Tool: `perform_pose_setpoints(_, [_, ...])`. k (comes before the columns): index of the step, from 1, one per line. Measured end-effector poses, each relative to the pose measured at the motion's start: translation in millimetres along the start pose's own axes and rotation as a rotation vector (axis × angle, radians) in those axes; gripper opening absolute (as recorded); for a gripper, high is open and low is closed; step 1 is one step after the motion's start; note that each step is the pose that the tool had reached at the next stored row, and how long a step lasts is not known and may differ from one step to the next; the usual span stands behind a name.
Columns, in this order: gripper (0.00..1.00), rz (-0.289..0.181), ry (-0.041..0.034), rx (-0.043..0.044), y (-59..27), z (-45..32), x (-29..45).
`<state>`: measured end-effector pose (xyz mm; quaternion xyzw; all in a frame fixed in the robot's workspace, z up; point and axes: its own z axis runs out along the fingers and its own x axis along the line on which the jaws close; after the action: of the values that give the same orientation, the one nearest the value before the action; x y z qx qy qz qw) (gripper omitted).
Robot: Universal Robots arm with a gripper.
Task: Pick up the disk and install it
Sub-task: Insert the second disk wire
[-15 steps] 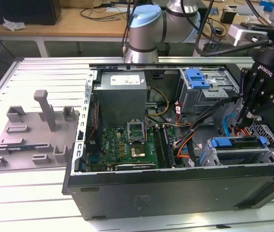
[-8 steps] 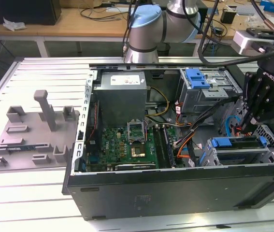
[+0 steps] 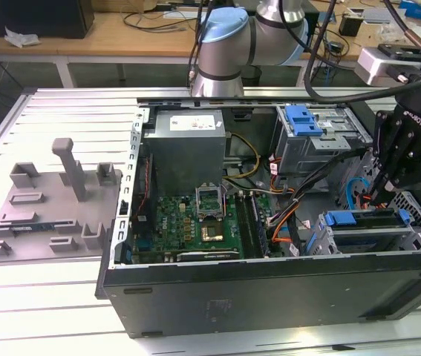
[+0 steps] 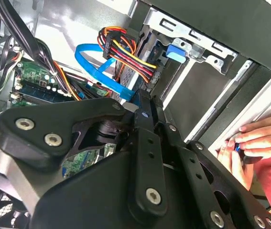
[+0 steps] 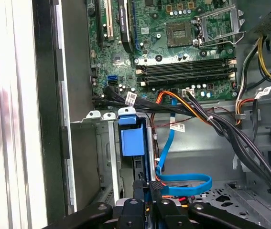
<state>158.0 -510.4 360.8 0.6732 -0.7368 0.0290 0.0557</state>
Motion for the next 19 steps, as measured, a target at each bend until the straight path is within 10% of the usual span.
perform_pose_setpoints(2, [0.16, -0.001, -0.0034, -0.0002, 0.0, 0.1, 0.2])
perform_pose_setpoints(6, [0.16, -0.007, -0.069, -0.0041, -0.5, 0.9, 7.5])
perform_pose_setpoints(7, [0.16, -0.009, -0.0743, -0.003, -0.2, 1.1, 9.0])
perform_pose_setpoints(19, [0.16, -0.079, -0.0776, 0.0135, 3.5, 1.8, 13.8])
